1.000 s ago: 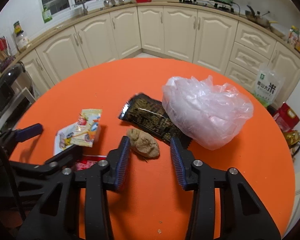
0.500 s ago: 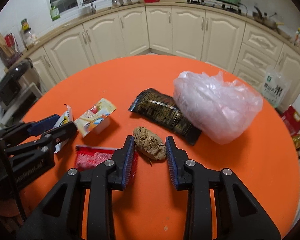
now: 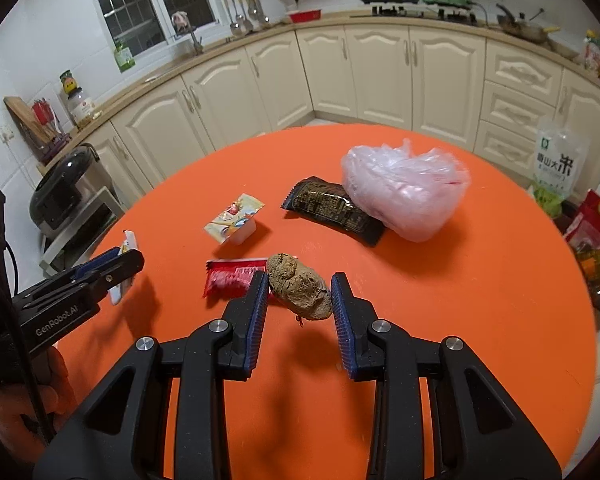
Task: Collect trash
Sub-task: 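Grasp the white snack bag with the left tool while the right grasps another brown lump, then carry the white snack bag and brown lump with both tools to the blue bin, then open both tools over the blue bin, dropping the bag and lump, then move both open tools back to the trash on the table, then grasp the strawberry snack packet with the left tool while the right grasps the clear bag, then carry the snack packet and clear bag with both tools to the blue bin, then open both tools over the blue bin, dropping the packet and bag, then move both open tools back to the table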
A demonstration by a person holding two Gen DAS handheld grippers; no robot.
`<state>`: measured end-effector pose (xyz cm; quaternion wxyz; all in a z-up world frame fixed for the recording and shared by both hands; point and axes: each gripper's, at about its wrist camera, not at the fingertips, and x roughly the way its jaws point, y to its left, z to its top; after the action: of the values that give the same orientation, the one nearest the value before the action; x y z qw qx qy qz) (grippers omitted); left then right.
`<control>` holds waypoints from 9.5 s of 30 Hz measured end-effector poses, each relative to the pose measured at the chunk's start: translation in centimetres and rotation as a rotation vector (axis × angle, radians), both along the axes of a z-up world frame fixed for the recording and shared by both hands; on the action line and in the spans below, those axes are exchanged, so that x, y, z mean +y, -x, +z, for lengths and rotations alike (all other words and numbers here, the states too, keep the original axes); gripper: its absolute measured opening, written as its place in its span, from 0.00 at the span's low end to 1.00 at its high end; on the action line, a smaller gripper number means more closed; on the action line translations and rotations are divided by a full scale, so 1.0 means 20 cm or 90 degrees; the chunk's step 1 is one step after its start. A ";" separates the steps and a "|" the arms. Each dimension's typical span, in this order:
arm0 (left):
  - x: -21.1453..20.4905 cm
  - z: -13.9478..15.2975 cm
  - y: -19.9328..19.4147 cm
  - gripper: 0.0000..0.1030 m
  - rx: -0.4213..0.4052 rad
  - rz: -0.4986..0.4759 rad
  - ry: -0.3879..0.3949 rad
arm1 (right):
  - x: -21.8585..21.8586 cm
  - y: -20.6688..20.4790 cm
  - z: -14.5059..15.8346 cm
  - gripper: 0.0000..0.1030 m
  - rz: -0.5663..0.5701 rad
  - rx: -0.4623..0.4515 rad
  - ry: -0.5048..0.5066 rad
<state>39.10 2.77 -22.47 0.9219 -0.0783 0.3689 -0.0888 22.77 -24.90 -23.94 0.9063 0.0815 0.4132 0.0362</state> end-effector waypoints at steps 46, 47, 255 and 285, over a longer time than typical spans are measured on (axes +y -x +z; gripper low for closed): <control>-1.80 -0.27 0.96 0.28 0.024 -0.425 -0.034 | -1.87 1.29 0.00 0.29 -0.410 -0.044 -0.103; -1.84 -0.29 0.93 0.28 0.036 -0.427 -0.039 | -1.92 1.27 -0.06 0.29 -0.416 -0.029 -0.114; -2.38 -0.43 0.44 0.25 0.143 -0.452 -0.112 | -2.14 1.27 -0.44 0.57 -0.485 0.068 -0.142; -2.75 -0.45 0.43 0.99 0.083 -0.385 -0.225 | -2.27 1.34 -0.55 1.00 -0.573 0.097 -0.188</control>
<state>30.41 -52.18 -31.41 0.8275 0.1895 0.4434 -0.2874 -4.05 -70.32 -34.89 0.7777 0.3826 0.3929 -0.3073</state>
